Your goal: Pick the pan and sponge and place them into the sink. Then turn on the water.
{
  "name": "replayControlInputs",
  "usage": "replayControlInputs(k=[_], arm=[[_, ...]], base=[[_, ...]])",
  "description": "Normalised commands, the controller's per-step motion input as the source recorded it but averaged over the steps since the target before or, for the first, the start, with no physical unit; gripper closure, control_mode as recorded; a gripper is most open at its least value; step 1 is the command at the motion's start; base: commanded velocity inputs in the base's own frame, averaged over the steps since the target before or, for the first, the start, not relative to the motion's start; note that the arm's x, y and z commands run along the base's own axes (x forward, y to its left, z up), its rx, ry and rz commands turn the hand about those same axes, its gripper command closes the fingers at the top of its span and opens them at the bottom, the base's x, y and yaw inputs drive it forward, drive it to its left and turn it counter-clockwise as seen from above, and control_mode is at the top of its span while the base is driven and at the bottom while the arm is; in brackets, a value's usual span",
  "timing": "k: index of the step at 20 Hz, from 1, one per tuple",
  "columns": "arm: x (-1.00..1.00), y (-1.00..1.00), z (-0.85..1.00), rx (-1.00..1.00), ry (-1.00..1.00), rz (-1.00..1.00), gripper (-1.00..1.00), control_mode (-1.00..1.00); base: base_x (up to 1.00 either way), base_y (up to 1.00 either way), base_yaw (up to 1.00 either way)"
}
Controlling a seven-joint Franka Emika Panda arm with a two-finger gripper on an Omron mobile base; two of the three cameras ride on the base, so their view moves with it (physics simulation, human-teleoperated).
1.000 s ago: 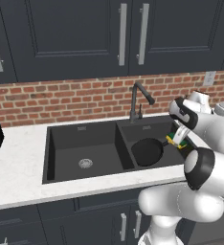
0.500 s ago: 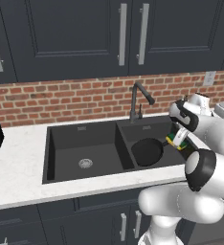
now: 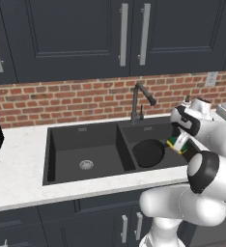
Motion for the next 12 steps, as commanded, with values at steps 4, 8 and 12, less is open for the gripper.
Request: replayControlInputs(k=[4,8,12], arm=[[0.0,0.02,-0.18,0.0,-0.04,0.0,1.0,-1.0],[0.0,0.13,-0.14,0.0,-0.04,0.01,1.0,-1.0],[0.09,0.22,-0.11,0.0,-0.04,0.01,1.0,-1.0]], base=[[0.0,0.0,0.0],[0.0,0.0,0.0],[0.0,0.0,0.0]])
